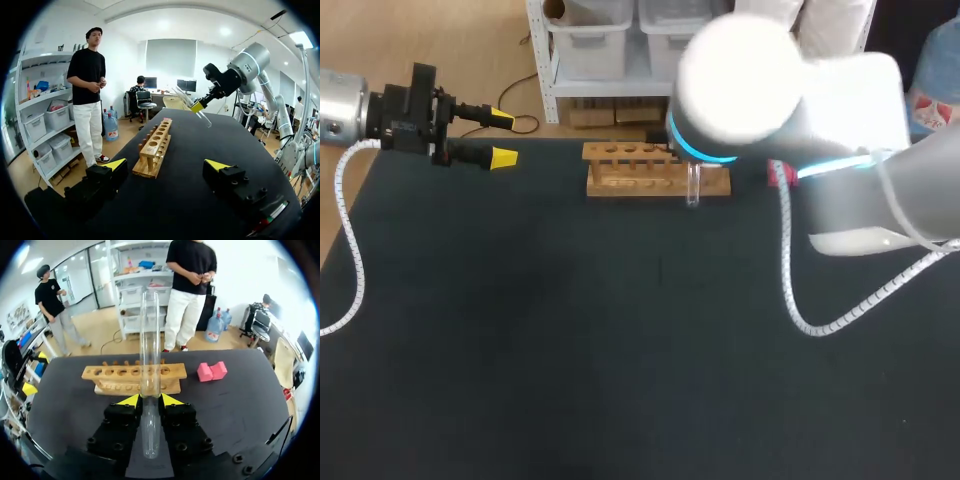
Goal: Grasp the test tube, adjust it, and insert it.
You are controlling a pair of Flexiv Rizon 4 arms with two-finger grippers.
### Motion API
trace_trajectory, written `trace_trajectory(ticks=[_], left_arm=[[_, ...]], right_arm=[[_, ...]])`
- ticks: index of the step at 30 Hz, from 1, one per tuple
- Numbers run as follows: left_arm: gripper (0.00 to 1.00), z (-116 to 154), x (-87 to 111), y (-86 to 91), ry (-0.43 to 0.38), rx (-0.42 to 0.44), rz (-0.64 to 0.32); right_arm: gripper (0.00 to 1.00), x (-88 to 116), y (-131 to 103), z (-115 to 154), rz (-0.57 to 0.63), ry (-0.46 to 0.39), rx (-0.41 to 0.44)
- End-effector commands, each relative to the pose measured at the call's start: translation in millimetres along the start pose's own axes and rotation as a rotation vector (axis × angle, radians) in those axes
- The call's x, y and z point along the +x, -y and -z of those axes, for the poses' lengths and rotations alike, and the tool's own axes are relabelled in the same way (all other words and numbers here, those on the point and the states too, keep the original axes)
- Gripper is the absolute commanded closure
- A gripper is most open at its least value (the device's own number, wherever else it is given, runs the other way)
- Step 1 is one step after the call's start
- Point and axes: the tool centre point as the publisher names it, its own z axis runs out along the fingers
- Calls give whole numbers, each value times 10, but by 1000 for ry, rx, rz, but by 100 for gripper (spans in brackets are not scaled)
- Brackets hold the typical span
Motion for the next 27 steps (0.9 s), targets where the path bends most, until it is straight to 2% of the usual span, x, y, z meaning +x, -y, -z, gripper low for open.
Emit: trace_trajectory(ticks=[1,10,15,20,27], left_arm=[[0,4,10,11,2,-2,-3],[0,4,10,11,2,-2,-3],[0,4,10,11,2,-2,-3],[0,4,10,11,2,-2,-3],[0,4,10,11,2,-2,-3]], right_arm=[[100,-12,-71,60,-28,170,33],[100,-195,-160,103,-103,328,65],[100,-293,-161,64,-103,423,99],[100,-382,-146,13,-150,522,123],[100,-481,-101,-35,-169,619,140]])
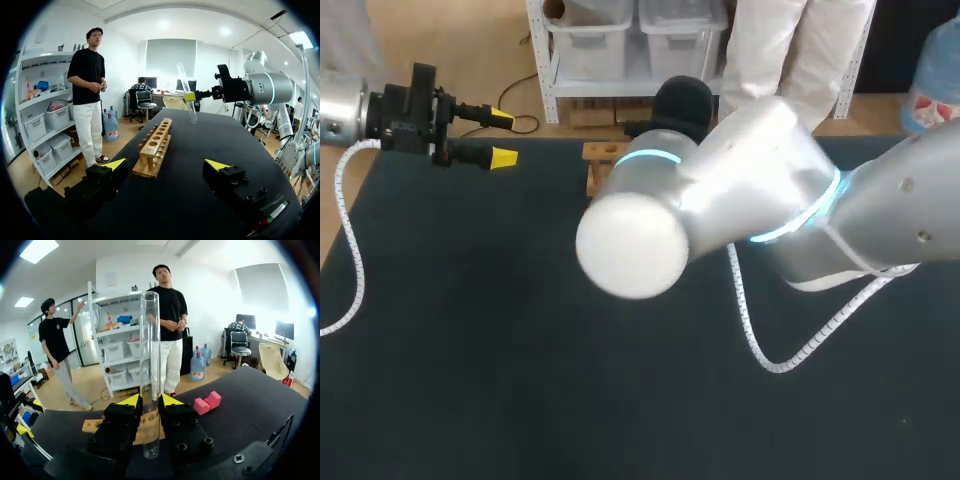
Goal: Grasp the test tube, adjust it, and insert it.
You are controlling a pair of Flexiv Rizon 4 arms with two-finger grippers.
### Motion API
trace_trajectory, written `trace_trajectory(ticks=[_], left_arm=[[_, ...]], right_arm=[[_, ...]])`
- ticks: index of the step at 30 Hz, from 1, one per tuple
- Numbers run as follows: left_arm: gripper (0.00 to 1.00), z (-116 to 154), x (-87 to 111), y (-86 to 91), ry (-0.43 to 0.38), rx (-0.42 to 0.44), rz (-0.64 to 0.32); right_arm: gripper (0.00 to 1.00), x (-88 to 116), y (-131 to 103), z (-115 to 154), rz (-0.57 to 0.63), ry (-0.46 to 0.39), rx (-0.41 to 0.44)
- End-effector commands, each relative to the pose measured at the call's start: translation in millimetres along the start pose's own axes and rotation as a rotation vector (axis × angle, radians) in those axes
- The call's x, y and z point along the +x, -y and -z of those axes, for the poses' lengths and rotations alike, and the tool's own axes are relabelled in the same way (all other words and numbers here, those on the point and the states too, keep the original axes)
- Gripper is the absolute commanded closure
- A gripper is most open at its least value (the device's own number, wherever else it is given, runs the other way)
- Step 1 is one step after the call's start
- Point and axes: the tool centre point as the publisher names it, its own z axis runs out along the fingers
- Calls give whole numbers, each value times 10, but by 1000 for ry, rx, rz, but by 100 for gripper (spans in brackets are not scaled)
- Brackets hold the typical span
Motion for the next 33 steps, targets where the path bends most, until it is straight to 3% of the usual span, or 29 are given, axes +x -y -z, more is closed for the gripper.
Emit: trace_trajectory(ticks=[1,19,33], left_arm=[[0,4,10,11,2,-2,-3],[0,4,10,11,2,-2,-3],[0,4,10,11,2,-2,-3]], right_arm=[[100,15,0,-66,10,135,1],[100,-82,214,-365,3,237,-37],[100,-107,108,-644,10,267,-110]])
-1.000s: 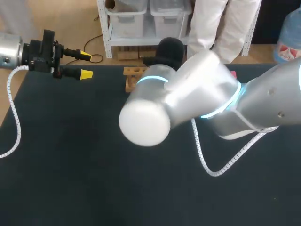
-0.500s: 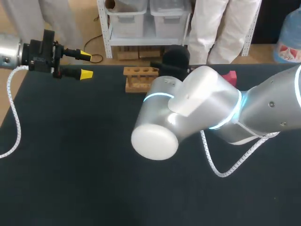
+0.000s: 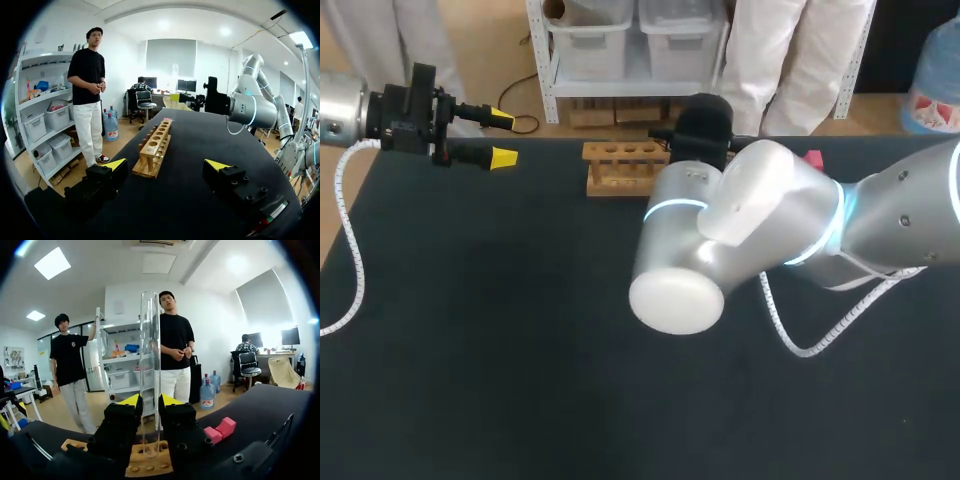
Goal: Grasp the test tube, adjust it, and insert it.
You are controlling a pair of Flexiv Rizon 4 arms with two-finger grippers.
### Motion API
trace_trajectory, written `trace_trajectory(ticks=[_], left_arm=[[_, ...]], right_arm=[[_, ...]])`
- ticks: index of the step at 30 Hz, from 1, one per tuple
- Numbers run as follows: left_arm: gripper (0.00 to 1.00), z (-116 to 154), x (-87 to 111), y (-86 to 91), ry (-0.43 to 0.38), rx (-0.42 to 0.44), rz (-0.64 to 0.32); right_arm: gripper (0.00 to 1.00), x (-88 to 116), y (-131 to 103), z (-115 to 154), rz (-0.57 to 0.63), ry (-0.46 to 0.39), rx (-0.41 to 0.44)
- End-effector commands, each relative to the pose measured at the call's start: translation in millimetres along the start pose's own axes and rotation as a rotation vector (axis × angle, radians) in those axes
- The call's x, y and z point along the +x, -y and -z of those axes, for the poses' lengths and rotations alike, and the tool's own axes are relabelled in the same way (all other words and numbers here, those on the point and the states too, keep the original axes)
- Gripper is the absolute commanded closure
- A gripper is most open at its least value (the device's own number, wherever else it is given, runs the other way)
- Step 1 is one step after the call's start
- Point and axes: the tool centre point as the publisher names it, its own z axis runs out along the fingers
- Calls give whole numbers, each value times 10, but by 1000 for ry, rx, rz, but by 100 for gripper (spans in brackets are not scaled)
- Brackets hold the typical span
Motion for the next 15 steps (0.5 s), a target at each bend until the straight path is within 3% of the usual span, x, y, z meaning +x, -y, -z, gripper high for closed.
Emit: trace_trajectory(ticks=[1,15], left_arm=[[0,4,10,11,2,-2,-3],[0,4,10,11,2,-2,-3]], right_arm=[[100,47,-13,-109,2,0,-17],[100,177,-97,-263,-15,-7,-43]])
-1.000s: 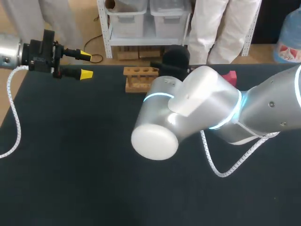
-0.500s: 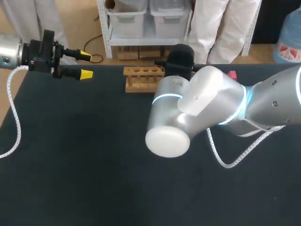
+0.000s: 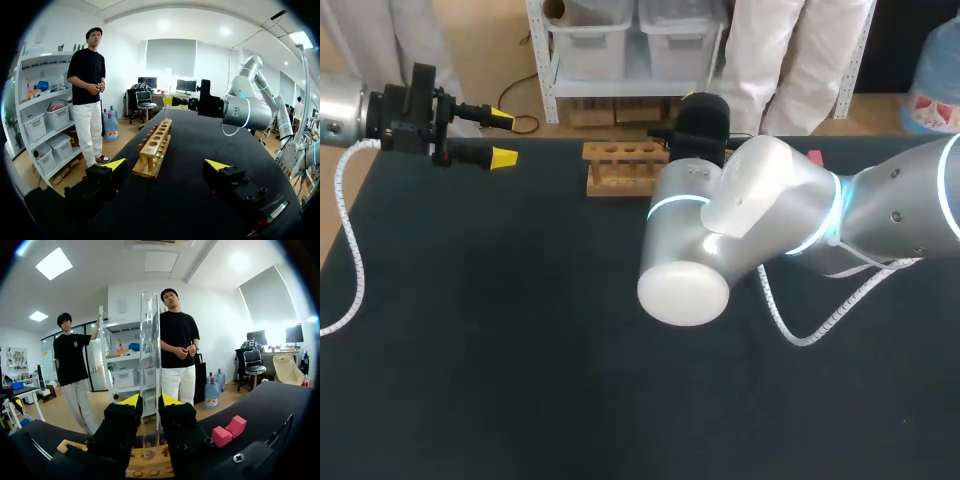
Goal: Grasp the test tube, adjust it, and insert it.
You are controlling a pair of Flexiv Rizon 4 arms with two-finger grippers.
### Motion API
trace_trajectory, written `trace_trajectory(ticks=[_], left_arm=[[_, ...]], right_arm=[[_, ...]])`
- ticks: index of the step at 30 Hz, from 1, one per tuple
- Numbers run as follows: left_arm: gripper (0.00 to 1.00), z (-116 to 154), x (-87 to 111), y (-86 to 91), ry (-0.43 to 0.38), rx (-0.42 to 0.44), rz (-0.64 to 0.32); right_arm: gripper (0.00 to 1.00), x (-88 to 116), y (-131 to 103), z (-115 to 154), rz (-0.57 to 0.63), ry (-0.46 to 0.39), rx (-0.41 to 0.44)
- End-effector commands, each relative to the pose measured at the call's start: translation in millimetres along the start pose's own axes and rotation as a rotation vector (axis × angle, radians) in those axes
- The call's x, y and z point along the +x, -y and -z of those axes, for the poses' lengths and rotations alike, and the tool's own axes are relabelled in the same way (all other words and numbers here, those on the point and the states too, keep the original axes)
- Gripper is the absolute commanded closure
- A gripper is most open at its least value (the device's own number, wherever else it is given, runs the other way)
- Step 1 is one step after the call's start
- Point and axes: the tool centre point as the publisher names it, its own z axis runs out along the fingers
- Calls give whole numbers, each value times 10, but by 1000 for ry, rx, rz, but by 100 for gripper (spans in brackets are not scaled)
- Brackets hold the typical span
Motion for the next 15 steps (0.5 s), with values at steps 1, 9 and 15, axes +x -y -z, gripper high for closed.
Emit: trace_trajectory(ticks=[1,9,15], left_arm=[[0,4,10,11,2,-2,-3],[0,4,10,11,2,-2,-3],[0,4,10,11,2,-2,-3]], right_arm=[[100,44,-33,-71,-4,-3,-11],[100,77,-28,-91,7,-11,-16],[100,117,-7,-117,9,-17,-10]])
